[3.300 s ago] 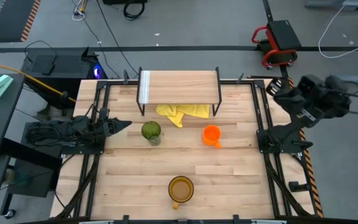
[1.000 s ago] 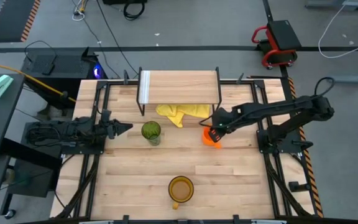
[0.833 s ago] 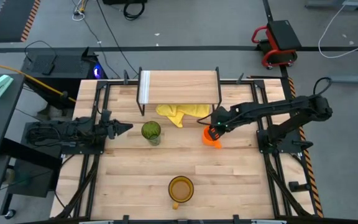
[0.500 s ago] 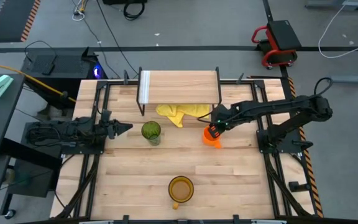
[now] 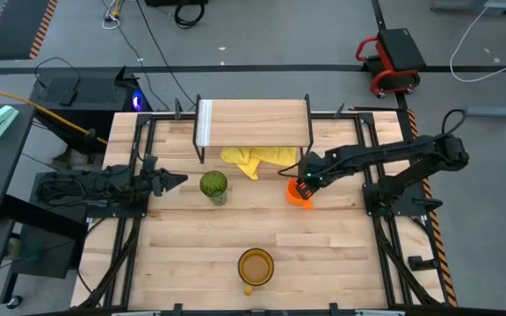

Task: Stack small to large cups/mugs on shelf
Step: Put the orange mug on the shelf

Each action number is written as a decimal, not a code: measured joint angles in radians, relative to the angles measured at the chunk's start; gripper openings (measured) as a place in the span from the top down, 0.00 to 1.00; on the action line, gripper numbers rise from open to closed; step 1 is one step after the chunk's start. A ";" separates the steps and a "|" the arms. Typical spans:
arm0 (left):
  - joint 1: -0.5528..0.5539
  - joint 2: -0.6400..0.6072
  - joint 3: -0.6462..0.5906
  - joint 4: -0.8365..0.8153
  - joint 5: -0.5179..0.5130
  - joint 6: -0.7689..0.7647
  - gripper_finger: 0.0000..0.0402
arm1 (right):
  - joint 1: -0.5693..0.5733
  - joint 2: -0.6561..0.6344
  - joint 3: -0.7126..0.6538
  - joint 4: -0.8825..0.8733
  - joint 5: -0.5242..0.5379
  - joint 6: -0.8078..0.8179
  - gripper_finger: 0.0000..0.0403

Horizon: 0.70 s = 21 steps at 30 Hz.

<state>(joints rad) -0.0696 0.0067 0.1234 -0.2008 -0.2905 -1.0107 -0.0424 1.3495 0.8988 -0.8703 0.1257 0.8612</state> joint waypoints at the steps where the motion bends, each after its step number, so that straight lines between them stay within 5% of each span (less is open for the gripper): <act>1: 0.000 0.000 0.000 0.000 0.000 0.000 0.78 | 0.006 0.000 -0.006 0.001 -0.001 0.002 0.76; 21: 0.000 0.000 0.000 0.000 0.000 -0.001 0.79 | 0.092 0.000 -0.024 0.061 -0.054 0.091 0.78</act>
<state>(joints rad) -0.0695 0.0065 0.1234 -0.2005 -0.2909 -1.0117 0.0494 1.3499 0.8749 -0.8097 0.0719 0.9520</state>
